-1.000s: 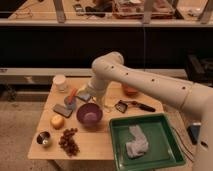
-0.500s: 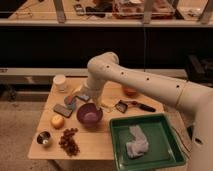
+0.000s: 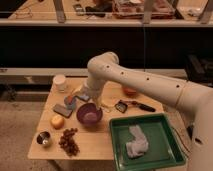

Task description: Place apple in red bowl

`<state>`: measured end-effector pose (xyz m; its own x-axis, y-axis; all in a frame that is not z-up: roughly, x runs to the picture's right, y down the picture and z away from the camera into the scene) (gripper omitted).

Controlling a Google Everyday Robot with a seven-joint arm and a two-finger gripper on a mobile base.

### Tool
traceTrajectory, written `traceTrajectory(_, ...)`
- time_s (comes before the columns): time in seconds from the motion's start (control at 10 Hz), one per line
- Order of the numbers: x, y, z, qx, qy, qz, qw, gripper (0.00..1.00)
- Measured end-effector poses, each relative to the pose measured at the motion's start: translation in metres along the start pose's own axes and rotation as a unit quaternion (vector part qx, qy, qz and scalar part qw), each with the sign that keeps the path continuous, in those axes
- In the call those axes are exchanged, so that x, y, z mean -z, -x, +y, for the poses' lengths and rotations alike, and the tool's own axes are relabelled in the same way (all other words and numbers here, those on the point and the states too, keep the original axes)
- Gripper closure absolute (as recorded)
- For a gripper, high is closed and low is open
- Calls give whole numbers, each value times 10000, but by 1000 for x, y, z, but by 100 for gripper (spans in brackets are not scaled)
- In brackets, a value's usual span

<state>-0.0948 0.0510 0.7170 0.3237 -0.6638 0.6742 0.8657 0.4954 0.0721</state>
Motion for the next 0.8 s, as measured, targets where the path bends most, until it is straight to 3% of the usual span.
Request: traceTrajectory(0.8,0,2,-2,54,-50,-4,10000,20)
